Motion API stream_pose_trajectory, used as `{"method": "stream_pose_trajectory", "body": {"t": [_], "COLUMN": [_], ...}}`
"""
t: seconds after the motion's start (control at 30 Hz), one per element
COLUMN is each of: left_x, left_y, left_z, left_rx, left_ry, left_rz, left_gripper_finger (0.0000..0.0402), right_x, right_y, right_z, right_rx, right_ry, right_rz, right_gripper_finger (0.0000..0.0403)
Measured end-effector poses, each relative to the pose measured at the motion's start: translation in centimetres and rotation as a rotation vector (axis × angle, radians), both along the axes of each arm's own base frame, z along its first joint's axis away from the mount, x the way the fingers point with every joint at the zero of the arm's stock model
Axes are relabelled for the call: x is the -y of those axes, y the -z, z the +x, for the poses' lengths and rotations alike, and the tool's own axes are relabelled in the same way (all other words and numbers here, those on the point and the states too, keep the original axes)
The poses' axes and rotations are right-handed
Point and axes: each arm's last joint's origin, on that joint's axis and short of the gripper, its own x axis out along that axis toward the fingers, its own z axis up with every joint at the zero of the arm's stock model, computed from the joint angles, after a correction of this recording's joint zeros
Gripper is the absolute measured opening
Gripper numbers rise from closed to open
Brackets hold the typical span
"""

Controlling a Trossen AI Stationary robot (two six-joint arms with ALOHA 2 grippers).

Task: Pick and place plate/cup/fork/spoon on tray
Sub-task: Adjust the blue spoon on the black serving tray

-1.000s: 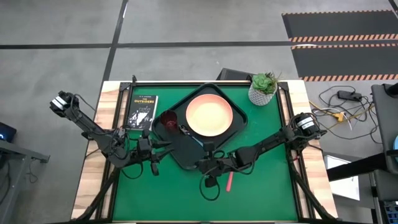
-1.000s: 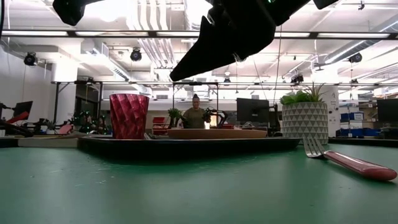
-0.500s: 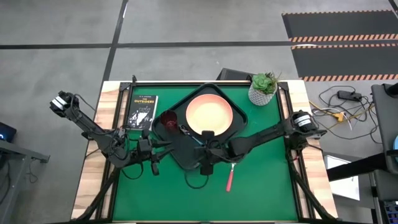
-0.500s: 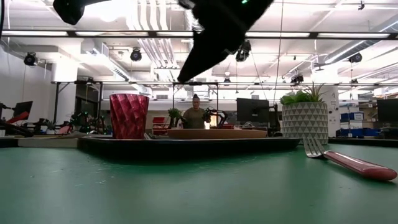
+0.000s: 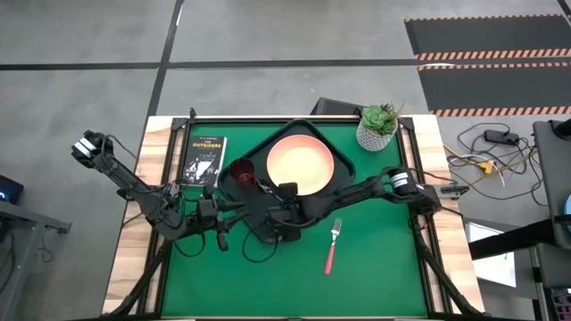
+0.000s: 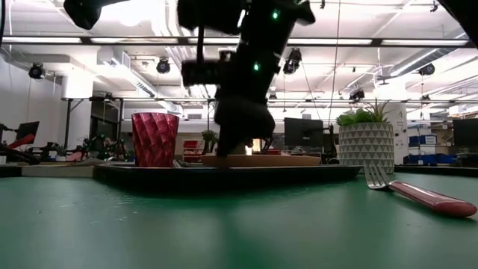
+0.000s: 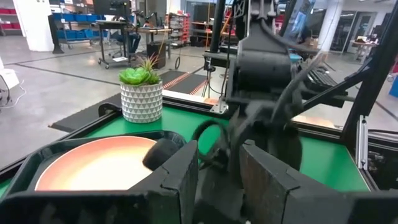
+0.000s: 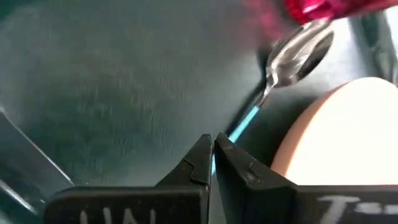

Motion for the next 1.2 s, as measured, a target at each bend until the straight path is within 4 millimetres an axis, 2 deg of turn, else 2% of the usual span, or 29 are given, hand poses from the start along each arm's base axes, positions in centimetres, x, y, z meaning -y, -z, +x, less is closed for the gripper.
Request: {"method": "stream_pose_trajectory", "body": {"t": [0.17, 0.33, 0.6, 0.8, 1.2], "left_x": [0.0, 0.0, 0.0, 0.0, 0.0], "left_y": [0.0, 0.0, -0.1, -0.1, -0.1], "left_z": [0.0, 0.0, 0.0, 0.0, 0.0], "left_rx": [0.002, 0.002, 0.003, 0.003, 0.004], "left_ry": [0.000, 0.001, 0.001, 0.001, 0.001], "left_rz": [-0.002, -0.002, -0.003, -0.003, -0.004], "left_gripper_finger": [0.0099, 0.0099, 0.0099, 0.0099, 0.0099], "right_x": [0.7, 1.6, 2.7, 2.5, 2.2], "right_y": [1.4, 1.8, 2.6, 3.2, 3.0], "right_z": [0.2, 0.0, -0.1, 0.2, 0.7], "right_rx": [-0.038, -0.038, -0.053, -0.042, 0.017], "right_ry": [0.013, 0.062, 0.096, 0.079, 0.092], "right_rz": [-0.006, -0.086, -0.091, -0.057, -0.003], "right_gripper_finger": [0.0009, 0.0009, 0.0009, 0.0008, 0.0008]}}
